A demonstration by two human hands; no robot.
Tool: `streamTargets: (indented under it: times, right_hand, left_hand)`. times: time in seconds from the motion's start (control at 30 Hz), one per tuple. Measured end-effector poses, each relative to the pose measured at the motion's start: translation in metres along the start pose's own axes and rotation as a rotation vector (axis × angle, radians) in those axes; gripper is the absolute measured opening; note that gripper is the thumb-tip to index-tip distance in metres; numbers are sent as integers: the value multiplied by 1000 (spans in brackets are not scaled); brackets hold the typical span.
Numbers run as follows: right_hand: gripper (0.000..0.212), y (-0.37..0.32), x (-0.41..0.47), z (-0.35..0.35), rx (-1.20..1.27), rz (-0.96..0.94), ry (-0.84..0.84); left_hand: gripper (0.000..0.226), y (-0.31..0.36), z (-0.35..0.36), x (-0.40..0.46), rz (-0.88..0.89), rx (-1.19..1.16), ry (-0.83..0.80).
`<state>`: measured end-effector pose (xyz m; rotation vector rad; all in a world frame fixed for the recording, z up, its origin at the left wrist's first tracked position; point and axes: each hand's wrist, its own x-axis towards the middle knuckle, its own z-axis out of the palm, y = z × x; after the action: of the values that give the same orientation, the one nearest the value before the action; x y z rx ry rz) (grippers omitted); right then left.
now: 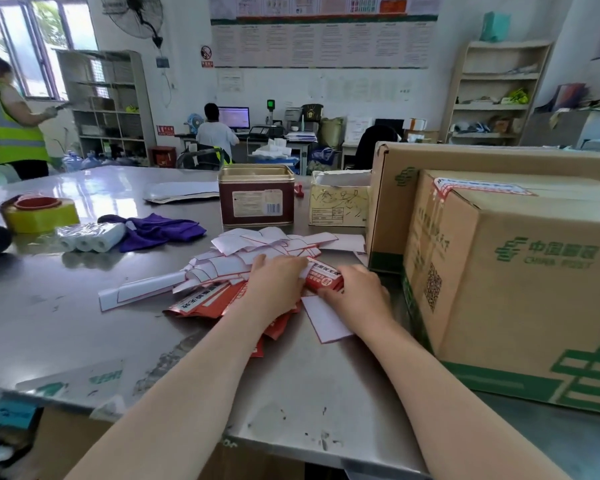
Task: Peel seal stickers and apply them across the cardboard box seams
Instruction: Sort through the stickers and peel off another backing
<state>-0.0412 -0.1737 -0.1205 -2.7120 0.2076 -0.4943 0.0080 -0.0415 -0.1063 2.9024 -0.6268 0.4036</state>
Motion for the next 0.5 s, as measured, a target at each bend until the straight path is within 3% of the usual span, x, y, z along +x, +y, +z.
streamTargets:
  times: [0.17,0.33,0.5]
  right_hand:
    - [50,-3,-2,-3,157,-8,76]
    - [46,-2,-7,-13,372,-8,240]
    - [45,-4,-14,-24,647,48,367]
  left_hand:
    - [26,-3,-6,-6,-66,9,269]
    - [27,7,-5,-15,-38,-385,346]
    - [22,8,-16,-14,-178,-714,367]
